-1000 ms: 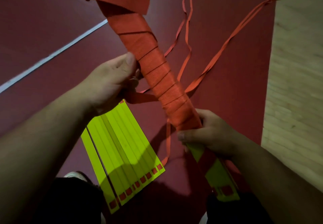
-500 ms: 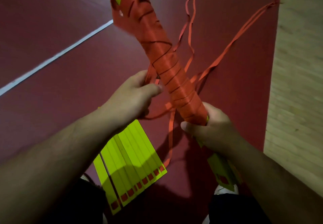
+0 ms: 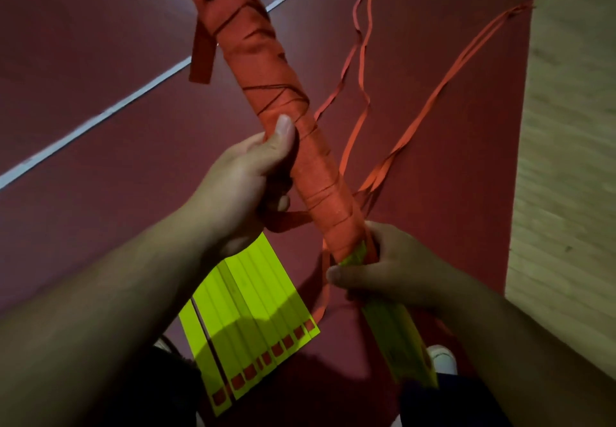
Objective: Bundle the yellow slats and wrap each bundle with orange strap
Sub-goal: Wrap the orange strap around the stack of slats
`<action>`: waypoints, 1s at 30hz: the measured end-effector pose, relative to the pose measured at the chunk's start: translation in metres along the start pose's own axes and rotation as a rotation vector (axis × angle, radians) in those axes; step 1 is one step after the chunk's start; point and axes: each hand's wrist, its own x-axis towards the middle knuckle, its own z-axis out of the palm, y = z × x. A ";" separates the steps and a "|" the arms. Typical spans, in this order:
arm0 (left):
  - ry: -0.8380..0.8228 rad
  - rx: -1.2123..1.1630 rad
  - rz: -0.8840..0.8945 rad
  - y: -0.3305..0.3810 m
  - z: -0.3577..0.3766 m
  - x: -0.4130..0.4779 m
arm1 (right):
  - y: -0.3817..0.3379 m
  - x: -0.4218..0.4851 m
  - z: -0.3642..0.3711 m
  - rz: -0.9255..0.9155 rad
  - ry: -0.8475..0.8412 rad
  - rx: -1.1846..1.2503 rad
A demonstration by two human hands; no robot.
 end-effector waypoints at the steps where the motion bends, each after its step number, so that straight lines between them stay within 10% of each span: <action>1: -0.006 0.035 0.021 0.001 -0.001 0.001 | 0.001 0.000 0.004 -0.042 0.069 -0.027; 5: 0.074 0.258 0.114 -0.001 -0.013 0.008 | 0.002 0.000 0.004 -0.093 0.436 -0.121; 16: 0.098 0.789 0.431 -0.009 -0.031 0.015 | 0.011 0.005 0.006 -0.082 0.657 -0.097; 24: 0.100 0.509 0.133 -0.025 0.003 0.002 | 0.002 0.001 0.017 -0.019 0.689 -0.447; 30: 0.223 0.118 0.031 -0.021 -0.003 0.007 | -0.008 -0.003 0.011 -0.095 0.340 -0.277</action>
